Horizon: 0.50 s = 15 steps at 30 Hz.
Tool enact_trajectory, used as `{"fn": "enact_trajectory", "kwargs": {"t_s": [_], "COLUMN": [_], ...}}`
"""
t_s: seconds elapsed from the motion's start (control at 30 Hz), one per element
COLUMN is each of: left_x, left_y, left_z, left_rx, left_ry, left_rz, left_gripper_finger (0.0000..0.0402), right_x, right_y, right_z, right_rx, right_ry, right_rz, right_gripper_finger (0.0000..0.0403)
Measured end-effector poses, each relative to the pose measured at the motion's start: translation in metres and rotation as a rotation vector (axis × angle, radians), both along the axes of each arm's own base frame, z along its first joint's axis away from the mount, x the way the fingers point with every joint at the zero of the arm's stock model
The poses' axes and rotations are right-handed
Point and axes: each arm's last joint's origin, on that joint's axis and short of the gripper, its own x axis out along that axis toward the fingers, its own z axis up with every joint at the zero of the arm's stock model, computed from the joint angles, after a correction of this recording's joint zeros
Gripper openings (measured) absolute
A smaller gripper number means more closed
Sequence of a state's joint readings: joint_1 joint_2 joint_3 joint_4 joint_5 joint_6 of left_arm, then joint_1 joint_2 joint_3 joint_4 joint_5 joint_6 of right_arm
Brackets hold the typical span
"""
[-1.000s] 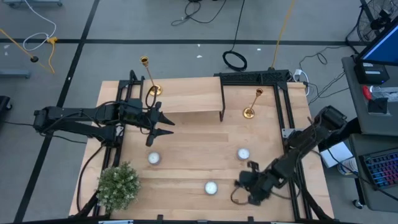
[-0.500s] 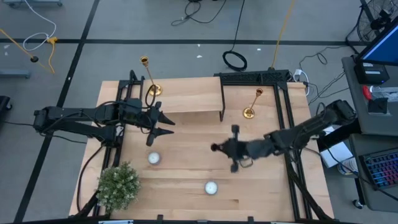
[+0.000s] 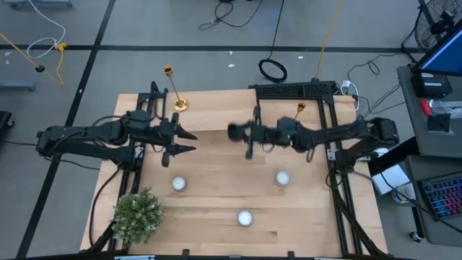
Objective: Pick & Place candle stick holders
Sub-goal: Put the black candle holder on the shelf aligned with the other candle holder
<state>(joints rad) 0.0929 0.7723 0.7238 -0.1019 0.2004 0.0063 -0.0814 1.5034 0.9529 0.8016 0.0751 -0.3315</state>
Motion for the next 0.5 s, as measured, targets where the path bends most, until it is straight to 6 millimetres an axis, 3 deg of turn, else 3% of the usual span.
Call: {"fn": "enact_trajectory", "kwargs": {"t_s": [0.13, 0.27, 0.5], "left_x": [-0.013, -0.018, -0.018], "left_y": [0.0, 0.002, 0.002], "left_z": [0.009, 0.012, 0.01], "left_rx": [0.056, 0.062, 0.063], "left_ry": [-0.064, -0.085, -0.064], "left_rz": [0.037, 0.122, 0.13], "left_gripper_finger": [0.0175, 0.0175, 0.0175], "right_x": [0.009, 0.032, 0.075], "right_y": [-0.03, -0.052, -0.092], "right_z": [0.002, 0.009, 0.026], "right_rx": [0.051, 0.08, 0.054], "right_ry": [-0.056, -0.077, -0.117], "right_rz": [-0.014, 0.037, -0.036], "right_gripper_finger": [0.0033, 0.0026, 0.0027]}}
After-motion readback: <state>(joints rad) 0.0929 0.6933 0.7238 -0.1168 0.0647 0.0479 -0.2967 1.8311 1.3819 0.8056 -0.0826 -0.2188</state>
